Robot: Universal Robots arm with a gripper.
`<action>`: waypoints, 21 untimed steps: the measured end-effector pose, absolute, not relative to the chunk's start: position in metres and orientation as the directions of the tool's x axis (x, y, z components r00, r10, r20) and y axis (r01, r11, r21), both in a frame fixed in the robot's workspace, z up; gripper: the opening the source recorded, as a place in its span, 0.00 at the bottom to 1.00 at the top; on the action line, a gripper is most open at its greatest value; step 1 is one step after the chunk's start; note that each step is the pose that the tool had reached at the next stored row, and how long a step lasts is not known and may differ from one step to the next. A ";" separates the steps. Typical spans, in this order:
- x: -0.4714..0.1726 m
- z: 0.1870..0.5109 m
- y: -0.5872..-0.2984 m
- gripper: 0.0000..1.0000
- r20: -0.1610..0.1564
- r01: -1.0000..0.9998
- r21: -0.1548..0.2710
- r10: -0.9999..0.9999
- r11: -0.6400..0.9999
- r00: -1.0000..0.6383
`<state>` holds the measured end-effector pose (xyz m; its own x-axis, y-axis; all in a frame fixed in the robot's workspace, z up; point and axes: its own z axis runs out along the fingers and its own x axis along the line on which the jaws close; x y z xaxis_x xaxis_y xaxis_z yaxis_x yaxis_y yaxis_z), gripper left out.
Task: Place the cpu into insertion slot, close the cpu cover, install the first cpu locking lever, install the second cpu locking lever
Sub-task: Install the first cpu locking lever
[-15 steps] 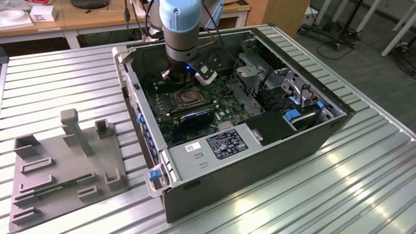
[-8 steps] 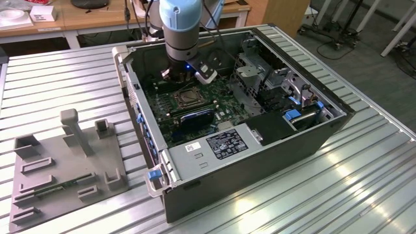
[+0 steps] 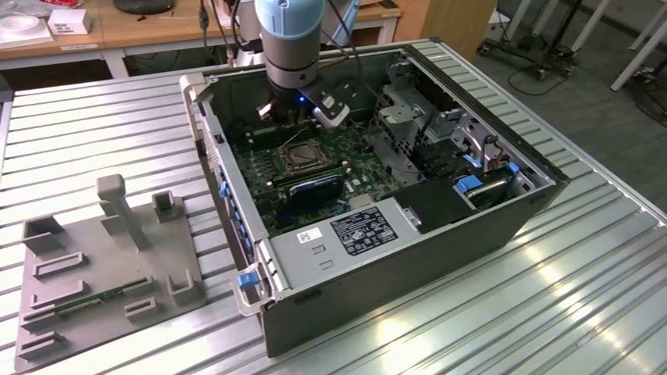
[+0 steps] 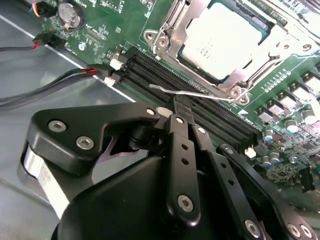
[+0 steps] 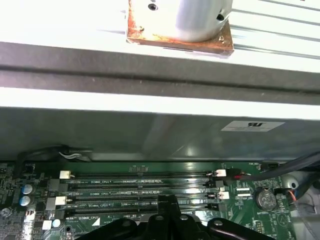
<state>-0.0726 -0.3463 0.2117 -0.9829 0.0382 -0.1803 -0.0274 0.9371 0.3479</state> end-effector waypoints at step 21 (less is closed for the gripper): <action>-0.084 0.216 -0.348 0.11 -0.192 -0.032 0.346 0.038 0.938 -0.981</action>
<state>-0.0837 -0.3483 0.2156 -0.9806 0.0377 -0.1922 -0.0317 0.9379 0.3456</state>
